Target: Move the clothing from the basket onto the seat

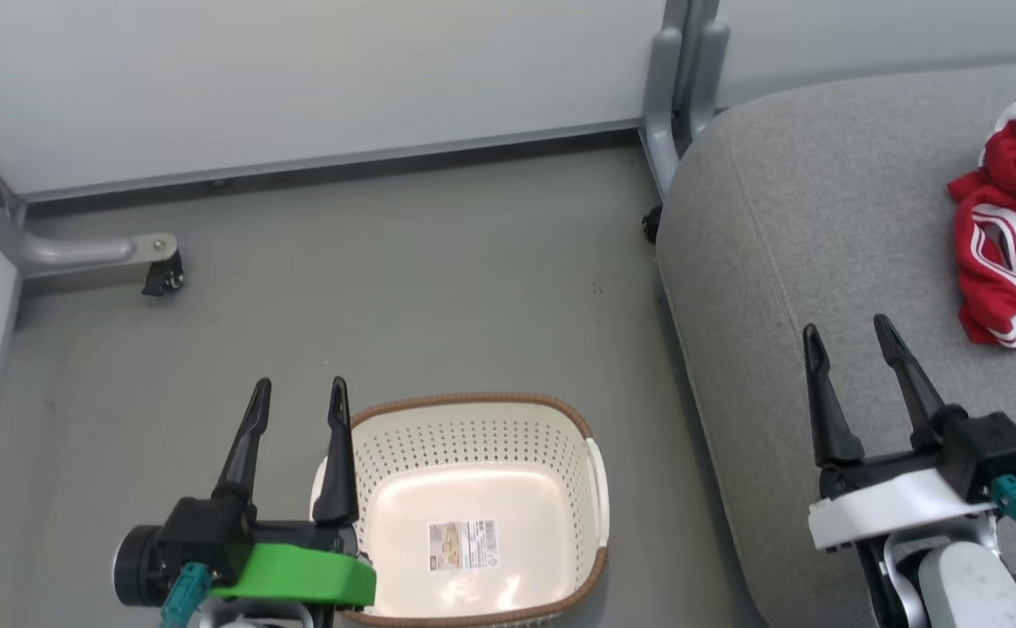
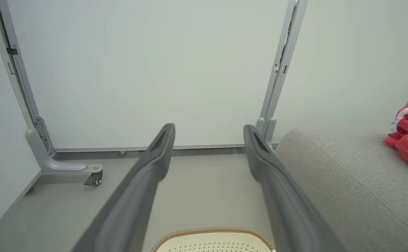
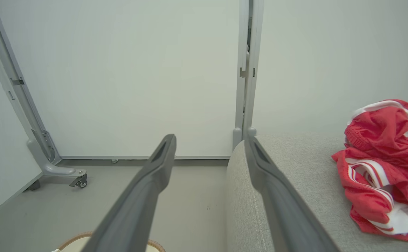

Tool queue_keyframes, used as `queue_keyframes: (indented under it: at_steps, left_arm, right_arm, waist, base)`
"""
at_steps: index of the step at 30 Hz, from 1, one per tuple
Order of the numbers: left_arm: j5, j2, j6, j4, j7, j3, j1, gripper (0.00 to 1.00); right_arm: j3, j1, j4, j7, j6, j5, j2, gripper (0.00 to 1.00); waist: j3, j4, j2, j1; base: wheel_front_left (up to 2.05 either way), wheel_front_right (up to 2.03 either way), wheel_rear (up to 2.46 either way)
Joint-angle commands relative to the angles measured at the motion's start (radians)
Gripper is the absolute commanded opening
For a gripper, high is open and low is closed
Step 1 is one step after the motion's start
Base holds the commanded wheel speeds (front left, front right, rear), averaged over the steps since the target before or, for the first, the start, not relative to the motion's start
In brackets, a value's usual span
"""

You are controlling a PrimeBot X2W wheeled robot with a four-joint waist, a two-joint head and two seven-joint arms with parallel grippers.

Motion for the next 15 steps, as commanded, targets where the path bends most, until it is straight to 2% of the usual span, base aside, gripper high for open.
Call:
queue_keyframes:
  at_steps: [1,5,10,15]
  left_arm:
    - [-0.006,0.002,0.009,-0.01,-0.003,0.0,0.035,1.0]
    - [-0.005,0.001,0.016,-0.003,-0.003,-0.001,0.08,1.0]
    - [0.036,0.001,-0.009,0.021,-0.003,-0.015,0.106,1.0]
    - [0.045,0.001,-0.013,0.03,-0.003,-0.015,0.117,1.0]
  right_arm:
    - [-0.005,0.039,-0.024,-0.003,-0.001,-0.009,0.008,1.0]
    - [-0.005,0.114,-0.056,-0.003,-0.001,-0.028,0.019,1.0]
    - [-0.003,0.16,-0.047,-0.003,-0.001,-0.033,0.032,1.0]
    - [0.004,0.167,-0.035,-0.003,-0.001,-0.027,0.041,1.0]
  waist:
    - [-0.075,0.027,0.0,0.0001]
    - [-0.093,0.019,0.0,0.0001]
    - [-0.103,0.009,0.0,0.0001]
    - [-0.107,0.001,0.0,0.0001]
  base:
    - [0.0,0.0,0.0]
    - [0.0,0.0,0.0]
    - [0.0,0.0,0.0]
    - [0.0,0.0,0.0]
